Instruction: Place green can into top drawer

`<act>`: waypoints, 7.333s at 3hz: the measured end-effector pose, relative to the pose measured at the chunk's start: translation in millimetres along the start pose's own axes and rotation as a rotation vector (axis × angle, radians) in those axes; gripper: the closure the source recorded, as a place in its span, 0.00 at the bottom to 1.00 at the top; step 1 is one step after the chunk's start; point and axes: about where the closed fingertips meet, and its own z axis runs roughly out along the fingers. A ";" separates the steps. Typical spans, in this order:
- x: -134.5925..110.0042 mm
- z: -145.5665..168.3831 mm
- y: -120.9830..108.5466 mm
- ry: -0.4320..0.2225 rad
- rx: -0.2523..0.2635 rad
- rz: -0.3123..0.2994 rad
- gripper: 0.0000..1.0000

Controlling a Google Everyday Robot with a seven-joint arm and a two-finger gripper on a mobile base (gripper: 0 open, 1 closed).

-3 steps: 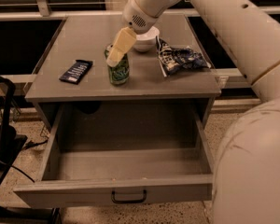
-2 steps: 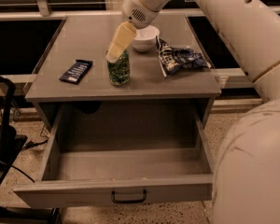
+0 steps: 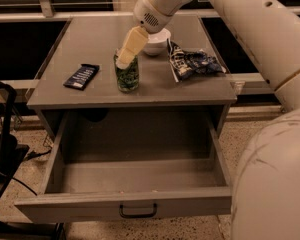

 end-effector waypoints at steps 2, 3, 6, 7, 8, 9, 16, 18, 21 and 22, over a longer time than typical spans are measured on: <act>16.7 10.2 1.9 -0.026 0.003 0.039 0.00; 21.8 17.1 6.3 -0.043 -0.007 0.049 0.00; 21.9 37.8 21.5 -0.079 -0.044 0.037 0.00; 17.3 48.7 22.5 -0.091 -0.059 0.033 0.00; 17.2 49.3 22.6 -0.092 -0.060 0.032 0.17; 17.1 49.3 22.6 -0.092 -0.060 0.032 0.48; -11.7 -2.1 26.5 -0.093 -0.071 0.002 1.00; -17.7 -42.0 86.9 -0.114 -0.076 0.044 1.00; -40.5 -78.8 128.3 -0.167 -0.074 -0.006 1.00; -38.5 -78.5 151.6 -0.227 -0.069 -0.017 1.00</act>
Offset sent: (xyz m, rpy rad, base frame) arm 0.0000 -0.0142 -0.0226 0.0556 0.0154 -0.0433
